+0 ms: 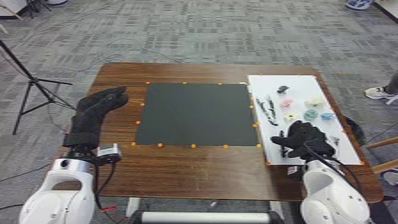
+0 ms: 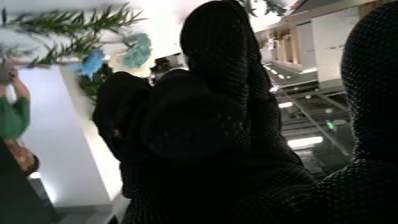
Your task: Arrange flowers
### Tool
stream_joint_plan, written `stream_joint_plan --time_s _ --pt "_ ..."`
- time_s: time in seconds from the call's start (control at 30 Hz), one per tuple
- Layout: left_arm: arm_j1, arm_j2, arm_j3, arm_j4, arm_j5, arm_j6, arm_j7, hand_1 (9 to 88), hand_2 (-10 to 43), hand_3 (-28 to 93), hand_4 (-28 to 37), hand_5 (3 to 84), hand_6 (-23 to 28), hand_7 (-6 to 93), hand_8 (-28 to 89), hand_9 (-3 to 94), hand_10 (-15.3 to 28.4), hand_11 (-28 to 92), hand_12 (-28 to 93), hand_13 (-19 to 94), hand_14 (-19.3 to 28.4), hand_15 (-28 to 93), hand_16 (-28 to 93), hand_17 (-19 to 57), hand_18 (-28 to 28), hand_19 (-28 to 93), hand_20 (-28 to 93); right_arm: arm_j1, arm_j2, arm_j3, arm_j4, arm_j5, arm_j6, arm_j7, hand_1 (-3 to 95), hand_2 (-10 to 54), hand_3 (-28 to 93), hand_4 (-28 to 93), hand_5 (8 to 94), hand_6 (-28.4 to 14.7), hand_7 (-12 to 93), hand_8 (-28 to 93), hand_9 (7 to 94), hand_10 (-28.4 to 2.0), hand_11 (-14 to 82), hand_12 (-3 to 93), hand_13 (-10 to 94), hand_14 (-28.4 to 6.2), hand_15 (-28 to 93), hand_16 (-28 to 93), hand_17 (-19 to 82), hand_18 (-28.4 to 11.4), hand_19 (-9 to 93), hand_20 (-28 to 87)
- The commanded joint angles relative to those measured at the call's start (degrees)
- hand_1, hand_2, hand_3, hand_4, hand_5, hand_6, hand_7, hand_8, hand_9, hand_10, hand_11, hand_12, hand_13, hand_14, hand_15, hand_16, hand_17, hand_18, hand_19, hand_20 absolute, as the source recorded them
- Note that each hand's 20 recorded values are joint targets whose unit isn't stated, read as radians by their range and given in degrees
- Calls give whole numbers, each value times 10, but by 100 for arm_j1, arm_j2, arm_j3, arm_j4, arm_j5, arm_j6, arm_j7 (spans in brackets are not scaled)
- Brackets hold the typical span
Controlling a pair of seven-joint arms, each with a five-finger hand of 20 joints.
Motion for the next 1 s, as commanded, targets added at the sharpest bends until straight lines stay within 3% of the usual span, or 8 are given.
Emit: stream_joint_plan --time_s 0.03,0.57,0.63,0.67,0.9,1.0 --pt "100 -59 -36 -84 -10 -99 -102 259 -9 656 -185 491 52 146 -71 506 153 208 111 372 197 225 -14 45 136 152 181 -210 121 79 32 -93 -14 209 295 -95 590 -119 665 -54 373 -54 847 -125 446 351 937 -10 616 364 657 -146 932 592" --pt "211 -140 -27 -141 -7 -273 -180 257 -11 659 -185 488 52 146 -72 502 152 207 111 369 196 223 -13 43 136 152 181 42 170 -432 420 -171 -715 556 354 -95 611 -118 685 -42 456 -49 878 -110 483 350 937 -4 696 279 699 -134 932 605" --pt "208 -153 -28 -139 3 -303 -193 256 -11 659 -185 488 52 146 -72 501 152 207 111 368 196 223 -12 42 136 151 181 100 186 -489 447 -156 -891 620 393 -95 575 -107 677 -31 432 192 880 -106 497 349 937 1 713 265 704 -133 932 612" --pt "203 -159 -31 -140 1 -308 -193 257 -11 659 -185 488 52 145 -72 500 152 207 111 368 196 223 -12 42 136 151 181 123 196 -523 463 -130 -931 646 404 -95 566 -106 677 -27 427 243 880 -104 504 349 937 2 719 262 707 -132 932 618" --pt "207 -180 -67 -151 -17 -365 -230 256 -12 659 -185 487 52 145 -72 499 151 206 111 366 196 221 -11 41 136 148 180 293 254 -754 470 26 -1415 831 500 -95 477 -36 681 -8 433 320 886 -100 517 347 937 6 739 252 723 -125 932 620" --pt "203 -179 -85 -150 -20 -436 -272 256 -12 659 -184 487 52 145 -72 498 151 206 111 365 196 221 -10 39 137 147 180 324 276 -778 457 89 -1426 883 518 -95 530 -26 691 -5 436 317 895 -97 514 343 937 8 748 238 731 -124 932 614"
